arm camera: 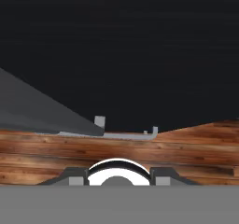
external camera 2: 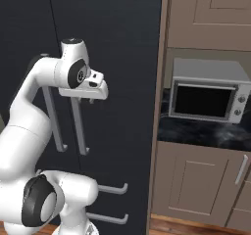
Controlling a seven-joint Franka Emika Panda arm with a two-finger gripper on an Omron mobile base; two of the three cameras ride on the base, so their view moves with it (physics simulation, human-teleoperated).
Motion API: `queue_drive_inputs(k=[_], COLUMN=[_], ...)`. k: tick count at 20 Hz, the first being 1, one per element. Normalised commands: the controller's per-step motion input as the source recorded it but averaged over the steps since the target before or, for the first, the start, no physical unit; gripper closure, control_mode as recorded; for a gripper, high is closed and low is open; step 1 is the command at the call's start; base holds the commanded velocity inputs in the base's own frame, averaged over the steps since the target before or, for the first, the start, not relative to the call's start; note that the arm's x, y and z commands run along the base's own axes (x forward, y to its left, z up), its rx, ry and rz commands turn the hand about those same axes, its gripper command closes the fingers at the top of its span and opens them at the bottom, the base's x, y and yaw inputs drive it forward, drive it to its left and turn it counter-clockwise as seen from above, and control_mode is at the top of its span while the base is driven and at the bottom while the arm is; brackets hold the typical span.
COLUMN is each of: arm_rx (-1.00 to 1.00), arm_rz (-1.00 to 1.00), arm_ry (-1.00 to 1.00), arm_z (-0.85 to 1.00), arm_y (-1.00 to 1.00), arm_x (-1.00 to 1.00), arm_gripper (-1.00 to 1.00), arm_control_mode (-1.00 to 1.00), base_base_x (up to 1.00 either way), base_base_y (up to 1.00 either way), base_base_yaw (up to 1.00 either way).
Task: There is a bowl on the dining counter. Grab a lemon wedge from the fridge and place it in the bowl. Then get the liquor bottle and glass cup from the cabinet and place them next to the bowl.
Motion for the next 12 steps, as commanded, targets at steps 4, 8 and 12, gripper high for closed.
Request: queue_drive_inputs(k=[4, 8, 12], arm_rx=[0.00, 0.00, 0.00], arm_rz=[0.00, 0.00, 0.00], arm_ry=[0.00, 0.00, 0.00], arm_z=[0.00, 0.00, 0.00], arm_y=[0.00, 0.00, 0.00], arm_x=[0.00, 0.00, 0.00], arm_gripper=[-1.00, -1.00, -1.00], arm_control_mode=[1.00, 1.00, 1.00], base_base_x=[-0.20, -0.52, -0.56], base_base_y=[0.01, 0.28, 0.40], base_base_yaw=[0.00, 0.00, 0.00])
